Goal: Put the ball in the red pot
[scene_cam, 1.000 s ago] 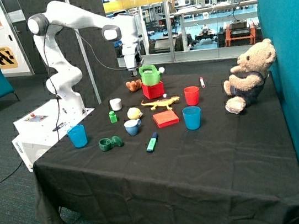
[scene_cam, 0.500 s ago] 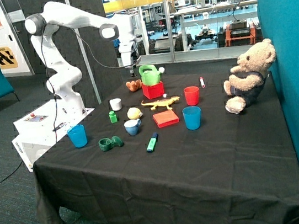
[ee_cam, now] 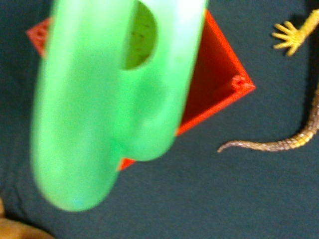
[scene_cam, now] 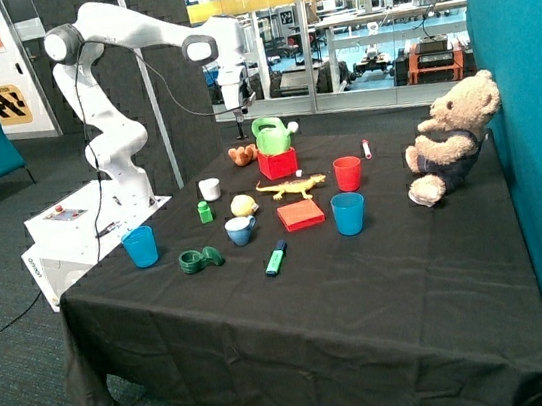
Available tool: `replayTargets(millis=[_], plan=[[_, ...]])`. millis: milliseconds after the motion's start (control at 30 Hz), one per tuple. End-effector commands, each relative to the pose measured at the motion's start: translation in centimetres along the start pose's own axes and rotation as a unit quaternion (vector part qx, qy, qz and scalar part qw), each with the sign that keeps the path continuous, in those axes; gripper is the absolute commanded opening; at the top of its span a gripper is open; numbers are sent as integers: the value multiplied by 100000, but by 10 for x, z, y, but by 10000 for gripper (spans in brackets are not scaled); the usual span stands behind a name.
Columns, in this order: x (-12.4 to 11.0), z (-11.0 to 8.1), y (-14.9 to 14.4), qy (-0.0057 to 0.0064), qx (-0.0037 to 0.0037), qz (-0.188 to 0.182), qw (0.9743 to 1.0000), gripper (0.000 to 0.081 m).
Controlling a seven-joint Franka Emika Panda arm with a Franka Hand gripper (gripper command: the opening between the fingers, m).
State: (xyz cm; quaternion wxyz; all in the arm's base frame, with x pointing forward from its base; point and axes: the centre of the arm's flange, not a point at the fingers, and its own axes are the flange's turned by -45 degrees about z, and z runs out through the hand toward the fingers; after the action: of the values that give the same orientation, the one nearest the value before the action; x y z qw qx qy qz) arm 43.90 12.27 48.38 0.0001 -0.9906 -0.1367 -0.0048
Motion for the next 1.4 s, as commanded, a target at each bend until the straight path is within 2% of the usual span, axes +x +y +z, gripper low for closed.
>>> replayTargets(millis=[0, 400, 733, 1133, 1367], plan=[[15, -9, -21, -473, 59, -1088, 99993, 635], [36, -1, -39, -473, 61, -1478, 99988, 634], [46, 16, -58, -472, 64, -2094, 99977, 619], [42, 14, -49, -473, 59, -1057, 99993, 615], [44, 23, -44, -473, 57, -797, 99996, 609]])
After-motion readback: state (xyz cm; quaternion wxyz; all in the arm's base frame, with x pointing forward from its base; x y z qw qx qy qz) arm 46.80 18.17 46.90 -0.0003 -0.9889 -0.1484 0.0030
